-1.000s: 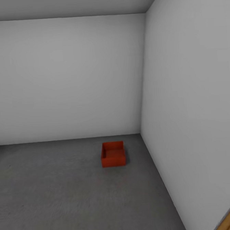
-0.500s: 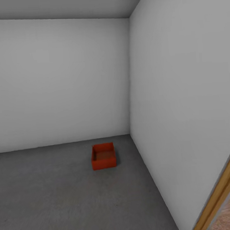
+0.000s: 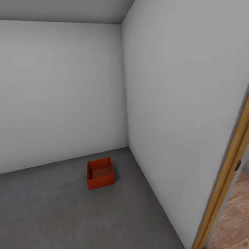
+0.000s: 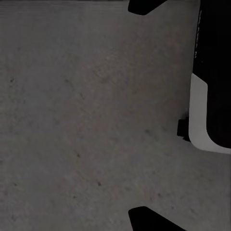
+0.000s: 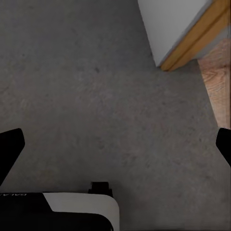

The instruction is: Move the two storage containers from the living room to the garage. In the garage, place one container on the floor and stack the other container on top of it (either order is fine).

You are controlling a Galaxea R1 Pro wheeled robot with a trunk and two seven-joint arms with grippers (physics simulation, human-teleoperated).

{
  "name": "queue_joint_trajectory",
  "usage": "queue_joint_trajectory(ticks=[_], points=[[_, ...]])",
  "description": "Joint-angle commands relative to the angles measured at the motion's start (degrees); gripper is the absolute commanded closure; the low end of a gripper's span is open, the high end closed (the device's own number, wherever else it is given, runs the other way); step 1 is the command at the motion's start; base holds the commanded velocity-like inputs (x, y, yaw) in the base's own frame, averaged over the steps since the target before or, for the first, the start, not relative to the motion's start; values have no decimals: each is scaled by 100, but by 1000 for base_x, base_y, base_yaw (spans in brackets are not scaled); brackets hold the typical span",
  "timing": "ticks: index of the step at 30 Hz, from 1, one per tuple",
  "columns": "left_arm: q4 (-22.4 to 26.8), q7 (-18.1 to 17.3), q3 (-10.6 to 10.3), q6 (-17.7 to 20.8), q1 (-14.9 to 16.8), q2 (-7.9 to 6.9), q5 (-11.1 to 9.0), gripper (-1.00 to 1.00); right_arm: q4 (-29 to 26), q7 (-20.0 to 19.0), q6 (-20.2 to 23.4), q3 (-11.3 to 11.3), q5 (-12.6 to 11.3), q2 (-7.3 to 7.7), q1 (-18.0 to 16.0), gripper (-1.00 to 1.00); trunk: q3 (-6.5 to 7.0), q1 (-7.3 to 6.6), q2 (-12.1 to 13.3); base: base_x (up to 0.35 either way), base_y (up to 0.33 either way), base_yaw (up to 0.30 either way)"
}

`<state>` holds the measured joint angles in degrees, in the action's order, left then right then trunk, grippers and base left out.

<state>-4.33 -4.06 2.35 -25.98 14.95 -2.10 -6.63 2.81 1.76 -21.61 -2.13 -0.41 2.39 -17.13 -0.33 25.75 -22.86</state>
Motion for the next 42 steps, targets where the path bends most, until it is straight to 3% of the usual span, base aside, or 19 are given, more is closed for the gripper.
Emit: queue_joint_trajectory(ticks=[1, 26, 42], points=[[-24, -43, 20, -31, 7, -1, -49, -100, 27, 18, -36, -23, -3, -2, -10, -100, 1, 3, -6, 0, 0, -262], [-24, -43, 20, -21, 6, -1, -49, -100, 27, 13, -36, -24, -3, -2, -10, -100, 18, 3, -6, 0, 0, -275], [-24, -43, 20, -21, 7, -1, -49, -100, 27, 6, -28, -33, 6, -10, -10, -100, 18, 3, -6, 0, 0, -44]])
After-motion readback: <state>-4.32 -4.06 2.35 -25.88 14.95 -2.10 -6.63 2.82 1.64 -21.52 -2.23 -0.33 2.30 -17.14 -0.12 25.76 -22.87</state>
